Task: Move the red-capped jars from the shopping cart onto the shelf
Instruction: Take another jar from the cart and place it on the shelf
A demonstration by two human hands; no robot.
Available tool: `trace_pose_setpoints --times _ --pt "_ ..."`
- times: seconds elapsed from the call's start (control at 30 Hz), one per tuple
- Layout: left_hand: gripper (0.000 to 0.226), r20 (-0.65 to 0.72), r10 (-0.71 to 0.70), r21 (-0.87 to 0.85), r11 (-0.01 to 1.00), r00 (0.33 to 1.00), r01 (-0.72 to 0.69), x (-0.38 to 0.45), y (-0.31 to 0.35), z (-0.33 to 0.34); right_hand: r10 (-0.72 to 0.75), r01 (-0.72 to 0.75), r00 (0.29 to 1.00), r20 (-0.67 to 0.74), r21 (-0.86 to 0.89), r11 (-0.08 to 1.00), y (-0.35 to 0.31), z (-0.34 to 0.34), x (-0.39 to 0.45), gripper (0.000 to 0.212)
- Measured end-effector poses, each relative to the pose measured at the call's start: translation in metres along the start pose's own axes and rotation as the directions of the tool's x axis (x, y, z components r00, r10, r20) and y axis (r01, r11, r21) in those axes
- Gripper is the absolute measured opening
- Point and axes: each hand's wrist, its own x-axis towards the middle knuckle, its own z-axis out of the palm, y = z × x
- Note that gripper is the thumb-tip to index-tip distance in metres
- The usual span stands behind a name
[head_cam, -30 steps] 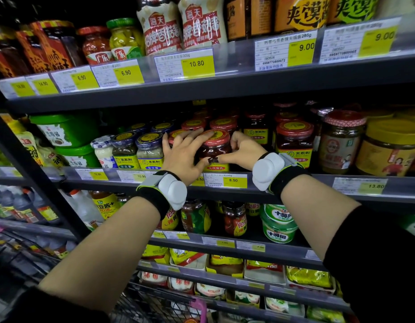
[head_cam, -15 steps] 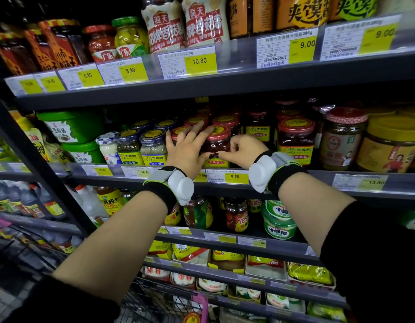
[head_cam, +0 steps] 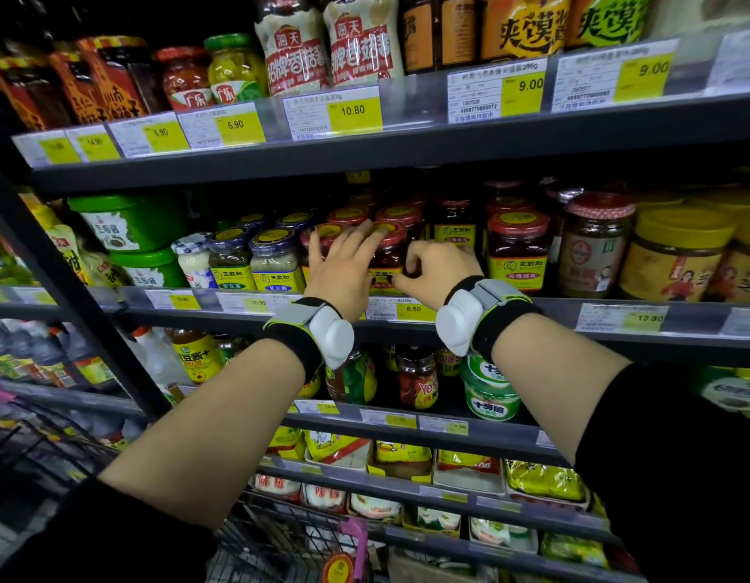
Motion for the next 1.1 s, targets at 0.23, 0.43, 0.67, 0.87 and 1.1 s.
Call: trace_pose_setpoints --times 0.23,0.43,0.67,0.87,1.1 --pt "0.07 -0.002 0.01 -0.028 1.0 1.0 -0.01 -0.018 0.004 0.008 -0.076 0.076 0.997 -0.035 0.002 0.997 0.002 0.01 -0.017 0.028" --pt "0.07 0.064 0.017 -0.003 1.0 0.998 -0.017 -0.037 0.002 0.016 -0.12 0.119 0.993 -0.006 -0.045 0.992 -0.007 0.019 -0.03 0.04" --pt "0.061 0.123 -0.042 -0.013 0.999 0.992 0.044 -0.068 -0.007 0.026 -0.116 0.114 0.993 -0.024 -0.084 0.99 -0.016 0.035 -0.049 0.063" --pt "0.061 0.146 -0.071 -0.022 0.997 0.987 0.075 -0.087 -0.014 0.031 -0.195 0.191 0.981 -0.012 -0.134 0.972 -0.021 0.052 -0.062 0.078" --pt "0.064 0.191 -0.106 -0.017 0.994 0.976 0.111 -0.105 -0.021 0.037 -0.334 0.348 0.934 0.129 -0.101 0.932 -0.03 0.072 -0.071 0.069"
